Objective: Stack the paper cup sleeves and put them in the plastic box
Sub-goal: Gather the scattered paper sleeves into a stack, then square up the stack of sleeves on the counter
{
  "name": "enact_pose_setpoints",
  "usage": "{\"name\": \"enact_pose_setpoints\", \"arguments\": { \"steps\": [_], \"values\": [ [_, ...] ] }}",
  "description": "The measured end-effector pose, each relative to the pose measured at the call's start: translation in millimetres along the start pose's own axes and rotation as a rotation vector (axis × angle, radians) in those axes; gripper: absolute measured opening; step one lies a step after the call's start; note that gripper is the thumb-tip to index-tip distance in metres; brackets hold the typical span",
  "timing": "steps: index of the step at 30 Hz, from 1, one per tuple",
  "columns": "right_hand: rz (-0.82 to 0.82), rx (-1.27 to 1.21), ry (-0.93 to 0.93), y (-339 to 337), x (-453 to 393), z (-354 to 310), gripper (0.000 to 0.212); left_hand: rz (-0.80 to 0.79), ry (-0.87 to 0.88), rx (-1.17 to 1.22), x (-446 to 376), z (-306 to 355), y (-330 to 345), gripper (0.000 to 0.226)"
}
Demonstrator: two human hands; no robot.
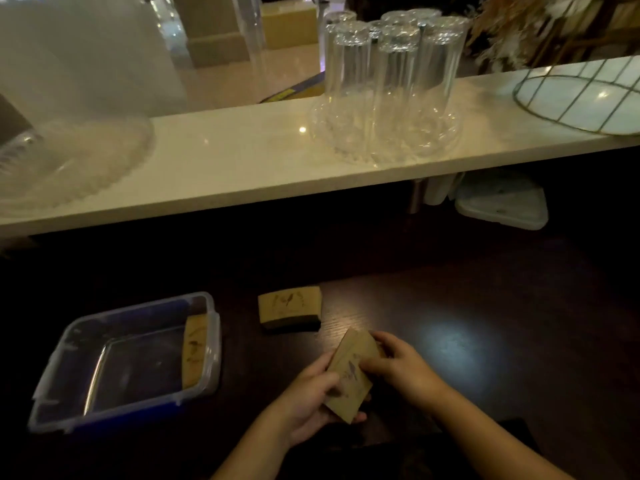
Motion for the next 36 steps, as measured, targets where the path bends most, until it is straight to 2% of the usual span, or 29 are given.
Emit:
{"name": "enact_pose_setpoints", "arguments": {
  "steps": [3,5,11,15,19,24,29,31,33,34,36],
  "values": [
    [-0.068,0.024,0.020,17,-2,3,0.041,-0.042,-0.027,-0.019,17,-1,-10,0.062],
    [-0.115,0.050,0.030,28,-3,5,0.034,-0.011,-0.008,-0.025,26,5,-21,0.059],
    [-0.038,0.015,0.029,35,-18,-7,0.036,0.526,0.232,0.094,39,30,-92,0.036],
    [0.074,0.044,-0.050,49,-34,-33,0.042,0.673,0.360,0.038,33,55,-112,0.022],
    [0.192,0.076,-0.124,58,-53,-68,0.043,0.727,0.448,-0.092,19,92,-125,0.022],
    [0.375,0.223,-0.125,58,-78,-88,0.041,0.746,0.457,-0.294,-7,123,-145,0.030],
    [0.514,0.371,-0.040,55,-97,-80,0.069,0.738,0.304,-0.438,-26,117,-165,0.037],
    [0.511,0.305,-0.009,54,-103,-74,0.078,0.732,0.262,-0.443,-30,112,-172,0.053],
    [0.429,0.179,0.025,57,-110,-70,0.085,0.694,0.222,-0.396,-38,106,-177,0.070],
    [0.362,0.136,0.048,61,-112,-69,0.087,0.664,0.210,-0.358,-42,104,-176,0.072],
    [0.266,0.130,0.090,69,-115,-70,0.089,0.614,0.209,-0.277,-48,104,-172,0.059]
  ]
}}
Point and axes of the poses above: each hand's wrist, its own x-axis away from the middle knuckle, its own y-axis out of the palm, z = x × y, the point moved 10 cm from there along -x, towards the middle knuckle, and after that the axes turned 11 degrees about y, right-handed, at the moved point
